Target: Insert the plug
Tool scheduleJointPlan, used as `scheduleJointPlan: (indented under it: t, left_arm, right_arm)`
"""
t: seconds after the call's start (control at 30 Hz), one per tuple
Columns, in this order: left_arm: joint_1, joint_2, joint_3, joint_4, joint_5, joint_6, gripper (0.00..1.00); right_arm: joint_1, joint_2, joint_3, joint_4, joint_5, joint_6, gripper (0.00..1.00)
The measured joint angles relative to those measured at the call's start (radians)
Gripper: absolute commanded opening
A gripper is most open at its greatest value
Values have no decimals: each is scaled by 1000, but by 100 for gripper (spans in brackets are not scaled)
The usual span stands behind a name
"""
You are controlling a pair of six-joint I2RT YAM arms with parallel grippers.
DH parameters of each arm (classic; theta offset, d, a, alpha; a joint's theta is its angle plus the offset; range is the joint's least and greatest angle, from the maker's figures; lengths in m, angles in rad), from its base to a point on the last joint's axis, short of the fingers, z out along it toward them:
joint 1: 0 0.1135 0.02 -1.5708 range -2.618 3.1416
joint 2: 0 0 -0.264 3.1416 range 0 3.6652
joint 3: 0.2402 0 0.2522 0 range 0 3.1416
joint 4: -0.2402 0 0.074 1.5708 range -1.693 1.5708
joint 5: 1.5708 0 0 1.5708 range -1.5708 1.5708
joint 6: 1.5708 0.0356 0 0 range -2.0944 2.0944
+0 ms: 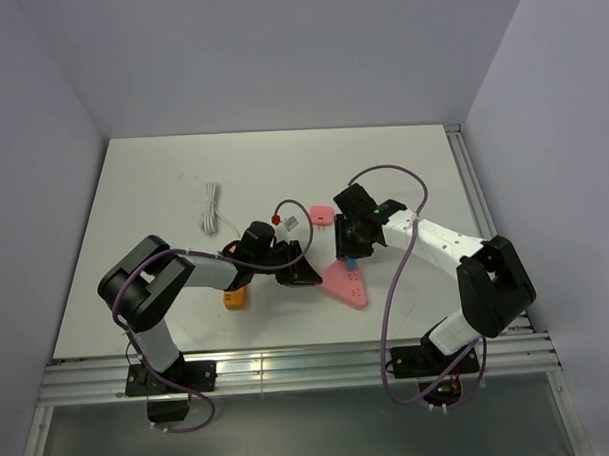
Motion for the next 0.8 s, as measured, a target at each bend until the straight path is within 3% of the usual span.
scheduleJointPlan:
  t: [0.2,0.3,0.4,0.53,0.8]
  left_arm:
    - [0,0,-3,6,0,0,0]
    - [0,0,-3,6,0,0,0]
    - [0,-2,-4,5,-1,-1,0]
    - [0,-2,-4,5,-5,-5,0]
    - [0,-7,-4,-3,-8,-5,0]
  right_arm:
    - [-19,-30,-8,-11,-8,2,44]
    - [-25,-30,-22,-13,-8,4,36]
    - [-29,-30,-32,-14,-7,6,24]
    - [-46,-31,-46,-13,-16,9,1]
    - [-61,-46,-74,19,-43,18,0]
